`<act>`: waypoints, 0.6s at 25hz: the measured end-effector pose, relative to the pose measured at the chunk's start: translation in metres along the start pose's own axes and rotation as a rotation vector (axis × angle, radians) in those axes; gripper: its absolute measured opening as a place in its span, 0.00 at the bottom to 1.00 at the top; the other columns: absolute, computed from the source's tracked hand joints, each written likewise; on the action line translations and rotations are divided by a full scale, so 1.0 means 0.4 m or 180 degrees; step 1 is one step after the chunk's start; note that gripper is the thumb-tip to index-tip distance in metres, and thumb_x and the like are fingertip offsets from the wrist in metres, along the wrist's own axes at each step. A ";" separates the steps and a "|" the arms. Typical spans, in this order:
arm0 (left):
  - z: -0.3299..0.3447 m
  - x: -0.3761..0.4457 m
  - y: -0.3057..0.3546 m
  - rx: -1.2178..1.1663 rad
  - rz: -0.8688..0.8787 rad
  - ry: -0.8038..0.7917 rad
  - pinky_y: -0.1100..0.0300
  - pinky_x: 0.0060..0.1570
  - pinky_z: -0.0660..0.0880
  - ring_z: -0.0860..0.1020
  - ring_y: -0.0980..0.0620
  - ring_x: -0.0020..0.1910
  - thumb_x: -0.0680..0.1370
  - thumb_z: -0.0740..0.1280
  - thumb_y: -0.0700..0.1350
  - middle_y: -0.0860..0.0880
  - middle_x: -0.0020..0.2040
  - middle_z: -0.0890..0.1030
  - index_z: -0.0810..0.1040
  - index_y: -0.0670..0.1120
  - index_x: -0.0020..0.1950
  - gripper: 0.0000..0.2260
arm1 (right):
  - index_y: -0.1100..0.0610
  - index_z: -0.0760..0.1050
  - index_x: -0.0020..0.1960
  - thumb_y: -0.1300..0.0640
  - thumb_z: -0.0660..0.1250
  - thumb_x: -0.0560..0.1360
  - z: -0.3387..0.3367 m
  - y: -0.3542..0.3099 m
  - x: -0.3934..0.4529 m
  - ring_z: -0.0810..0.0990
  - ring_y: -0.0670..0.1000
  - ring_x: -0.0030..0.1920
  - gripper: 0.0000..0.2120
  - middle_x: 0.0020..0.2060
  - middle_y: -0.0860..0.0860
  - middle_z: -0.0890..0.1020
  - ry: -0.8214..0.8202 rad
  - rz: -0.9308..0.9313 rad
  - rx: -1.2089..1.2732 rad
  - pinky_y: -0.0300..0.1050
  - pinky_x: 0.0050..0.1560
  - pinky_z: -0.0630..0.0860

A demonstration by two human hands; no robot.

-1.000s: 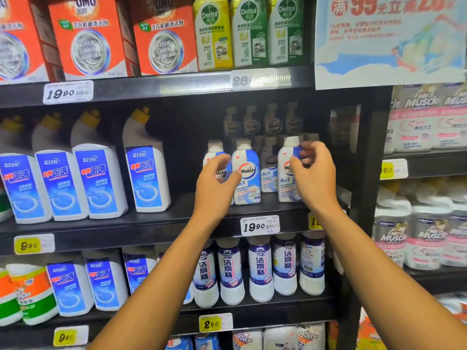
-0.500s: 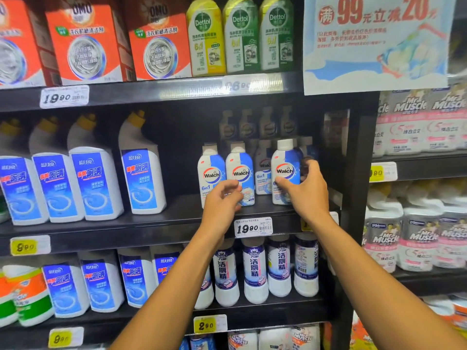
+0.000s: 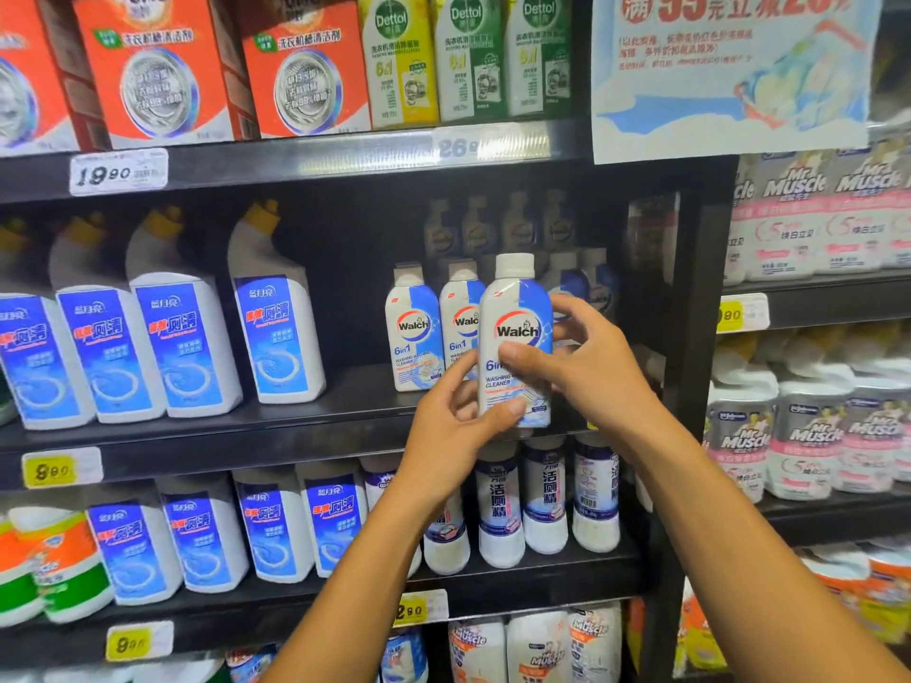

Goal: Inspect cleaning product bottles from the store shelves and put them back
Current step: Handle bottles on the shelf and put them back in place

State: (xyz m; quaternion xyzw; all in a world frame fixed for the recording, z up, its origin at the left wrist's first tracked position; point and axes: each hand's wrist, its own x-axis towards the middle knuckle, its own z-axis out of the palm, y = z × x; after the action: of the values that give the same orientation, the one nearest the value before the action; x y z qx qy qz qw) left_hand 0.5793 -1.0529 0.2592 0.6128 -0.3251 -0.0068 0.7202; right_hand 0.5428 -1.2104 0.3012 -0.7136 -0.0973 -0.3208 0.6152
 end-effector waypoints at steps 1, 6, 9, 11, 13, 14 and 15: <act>-0.008 -0.018 0.001 -0.0150 -0.0005 0.0005 0.61 0.51 0.80 0.83 0.51 0.56 0.73 0.74 0.36 0.46 0.59 0.84 0.70 0.45 0.72 0.29 | 0.49 0.77 0.60 0.52 0.79 0.69 0.004 -0.004 -0.012 0.86 0.52 0.47 0.21 0.48 0.53 0.85 -0.0094 0.0049 0.0139 0.47 0.43 0.84; -0.049 -0.095 0.007 -0.0553 -0.0018 -0.0014 0.59 0.51 0.80 0.83 0.49 0.56 0.69 0.74 0.41 0.47 0.57 0.84 0.73 0.44 0.68 0.28 | 0.51 0.78 0.57 0.52 0.67 0.78 0.041 -0.015 -0.061 0.86 0.50 0.48 0.09 0.48 0.50 0.87 -0.0313 0.0356 0.0630 0.41 0.39 0.81; -0.080 -0.141 0.005 -0.0556 0.0002 -0.0064 0.59 0.49 0.80 0.83 0.49 0.56 0.73 0.74 0.39 0.46 0.57 0.85 0.76 0.46 0.66 0.22 | 0.54 0.76 0.59 0.50 0.69 0.74 0.078 -0.010 -0.096 0.86 0.49 0.45 0.15 0.46 0.50 0.87 -0.0321 0.0353 0.0807 0.41 0.34 0.80; -0.098 -0.167 0.002 -0.0543 0.0007 -0.0074 0.59 0.48 0.80 0.83 0.48 0.55 0.73 0.72 0.41 0.46 0.57 0.84 0.77 0.47 0.65 0.20 | 0.54 0.75 0.62 0.48 0.69 0.74 0.100 -0.005 -0.118 0.86 0.49 0.47 0.19 0.46 0.49 0.87 -0.0304 0.0384 0.0858 0.44 0.35 0.82; -0.109 -0.189 0.002 -0.0536 -0.0022 -0.0047 0.59 0.47 0.81 0.84 0.48 0.55 0.73 0.73 0.44 0.46 0.57 0.84 0.78 0.48 0.64 0.19 | 0.55 0.74 0.65 0.47 0.69 0.74 0.118 0.005 -0.136 0.86 0.51 0.50 0.22 0.49 0.50 0.87 -0.0279 0.0409 0.0893 0.45 0.38 0.82; -0.114 -0.198 0.001 -0.0510 -0.0046 -0.0044 0.57 0.47 0.81 0.84 0.47 0.55 0.73 0.73 0.46 0.46 0.57 0.84 0.78 0.49 0.64 0.19 | 0.56 0.74 0.65 0.47 0.69 0.74 0.128 0.010 -0.143 0.86 0.52 0.51 0.22 0.51 0.50 0.87 -0.0254 0.0421 0.0915 0.46 0.40 0.82; -0.118 -0.207 -0.001 -0.0468 -0.0075 -0.0052 0.55 0.48 0.82 0.83 0.47 0.55 0.73 0.73 0.47 0.47 0.58 0.84 0.78 0.50 0.64 0.19 | 0.56 0.75 0.65 0.47 0.68 0.74 0.139 0.014 -0.150 0.86 0.53 0.52 0.22 0.52 0.50 0.86 -0.0221 0.0436 0.0940 0.48 0.42 0.83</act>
State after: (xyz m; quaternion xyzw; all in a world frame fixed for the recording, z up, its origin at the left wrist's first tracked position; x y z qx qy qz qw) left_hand 0.5366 -0.9779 0.2190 0.5620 -0.3223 -0.0441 0.7605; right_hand 0.5182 -1.1443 0.2598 -0.6310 -0.1158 -0.2354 0.7301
